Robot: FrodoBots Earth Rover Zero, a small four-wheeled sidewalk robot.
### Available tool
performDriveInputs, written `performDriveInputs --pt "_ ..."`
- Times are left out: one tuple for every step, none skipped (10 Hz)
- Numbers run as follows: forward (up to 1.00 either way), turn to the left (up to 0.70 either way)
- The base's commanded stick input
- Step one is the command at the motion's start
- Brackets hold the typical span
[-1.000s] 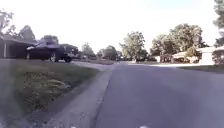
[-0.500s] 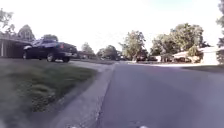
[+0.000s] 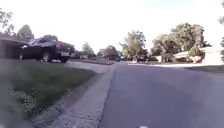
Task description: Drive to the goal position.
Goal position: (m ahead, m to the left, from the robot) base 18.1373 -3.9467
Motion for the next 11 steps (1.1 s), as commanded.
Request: performDriveInputs --pt "0.93 0.0" --pt "0.92 0.0" --pt "0.92 0.0" --pt "0.92 0.0" --pt "0.92 0.0" --pt "0.93 0.0" --pt "0.93 0.0" --pt "0.92 0.0" --pt "0.92 0.0" --pt "0.92 0.0" --pt "0.92 0.0"
